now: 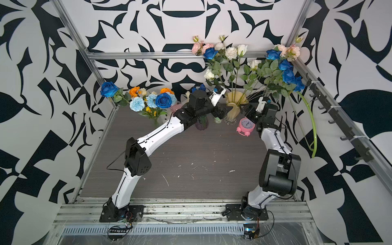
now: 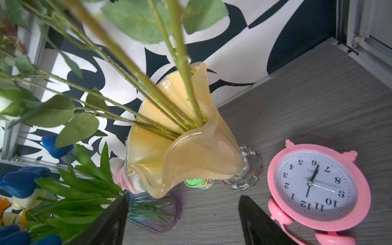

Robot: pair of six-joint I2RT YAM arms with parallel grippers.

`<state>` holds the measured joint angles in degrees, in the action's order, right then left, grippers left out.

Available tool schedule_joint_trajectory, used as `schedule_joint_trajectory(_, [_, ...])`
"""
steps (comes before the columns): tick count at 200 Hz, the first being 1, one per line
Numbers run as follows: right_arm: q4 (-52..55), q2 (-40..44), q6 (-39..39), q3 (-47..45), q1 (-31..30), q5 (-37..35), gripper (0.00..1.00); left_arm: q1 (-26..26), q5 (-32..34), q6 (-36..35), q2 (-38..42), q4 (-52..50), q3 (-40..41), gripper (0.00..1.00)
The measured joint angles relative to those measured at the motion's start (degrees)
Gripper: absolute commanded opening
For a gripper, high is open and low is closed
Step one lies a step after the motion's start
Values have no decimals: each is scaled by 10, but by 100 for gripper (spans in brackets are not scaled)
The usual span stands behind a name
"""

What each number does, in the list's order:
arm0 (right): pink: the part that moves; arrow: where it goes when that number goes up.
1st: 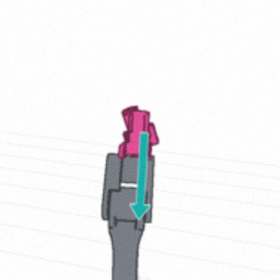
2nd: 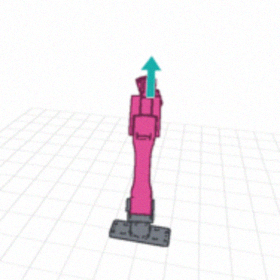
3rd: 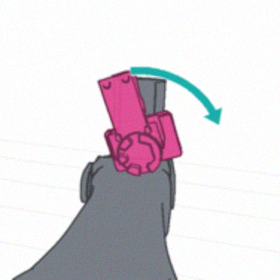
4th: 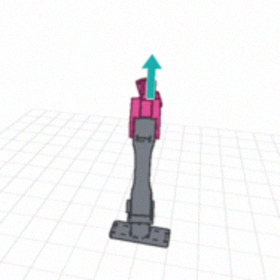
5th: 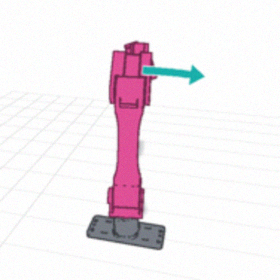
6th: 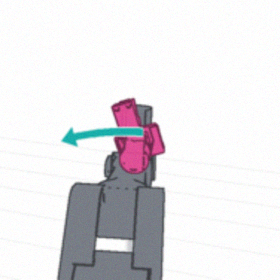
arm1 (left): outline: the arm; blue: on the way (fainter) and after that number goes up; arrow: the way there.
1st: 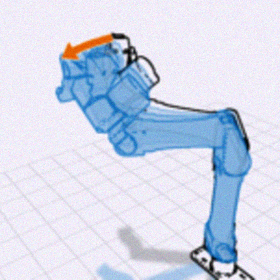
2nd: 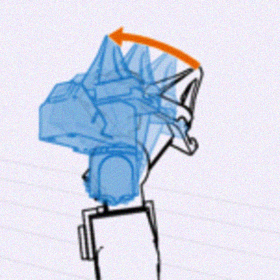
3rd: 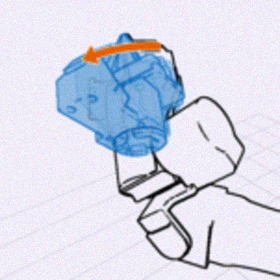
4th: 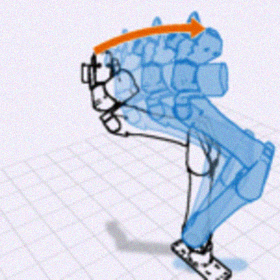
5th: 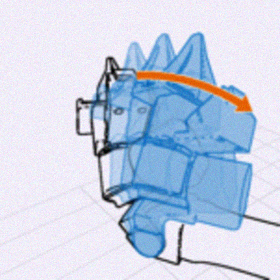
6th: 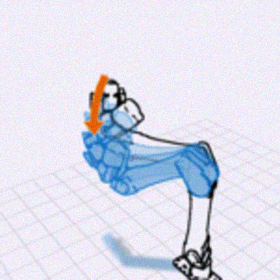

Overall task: Pick out blue flowers from the vase
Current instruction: Move the vase to the center of the board.

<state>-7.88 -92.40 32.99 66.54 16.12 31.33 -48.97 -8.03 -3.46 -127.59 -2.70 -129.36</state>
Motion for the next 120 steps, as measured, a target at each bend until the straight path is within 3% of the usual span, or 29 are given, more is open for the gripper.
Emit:
schedule_joint_trajectory(73, [83,-83,15,123,-22,-33,76,-2,-1,-14,27,-15,-3,99])
schedule_joint_trajectory(120, [156,-106,7,196,-52,-82,68,-2,20,-34,27,-45,-16,99])
